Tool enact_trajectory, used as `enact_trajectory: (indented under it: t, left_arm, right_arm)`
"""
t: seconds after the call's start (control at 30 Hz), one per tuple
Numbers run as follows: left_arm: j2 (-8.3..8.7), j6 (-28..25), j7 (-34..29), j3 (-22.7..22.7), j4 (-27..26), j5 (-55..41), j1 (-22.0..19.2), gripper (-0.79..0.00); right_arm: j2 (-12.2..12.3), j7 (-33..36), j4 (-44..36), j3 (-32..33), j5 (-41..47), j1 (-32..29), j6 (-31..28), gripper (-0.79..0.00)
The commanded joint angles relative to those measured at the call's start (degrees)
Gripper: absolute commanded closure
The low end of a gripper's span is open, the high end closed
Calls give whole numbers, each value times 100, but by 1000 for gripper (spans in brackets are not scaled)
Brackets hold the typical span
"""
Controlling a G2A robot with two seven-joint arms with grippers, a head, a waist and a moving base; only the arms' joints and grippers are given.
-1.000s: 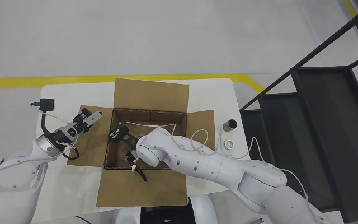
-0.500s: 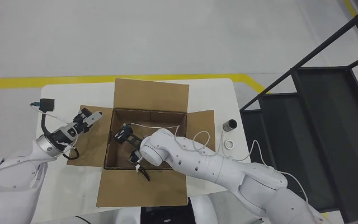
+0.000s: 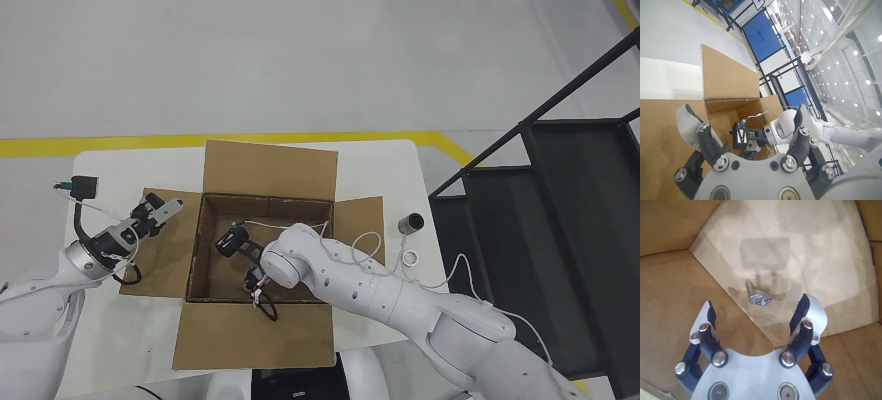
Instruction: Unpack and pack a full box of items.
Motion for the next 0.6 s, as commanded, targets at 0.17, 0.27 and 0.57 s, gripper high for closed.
enact_trajectory:
  t: [0.17, 0.27, 0.57]
  left_arm:
    - [0, 0, 0, 0, 0, 0, 0, -785]
    - [0, 0, 0, 0, 0, 0, 0, -785]
    - [0, 0, 0, 0, 0, 0, 0, -785]
  right_arm:
    - [-68, 21, 288, 48, 57, 21, -203, 0]
    - [-100, 19, 367, 71, 88, 34, -275, 0]
    - [-137, 47, 371, 167, 51, 90, -566, 0]
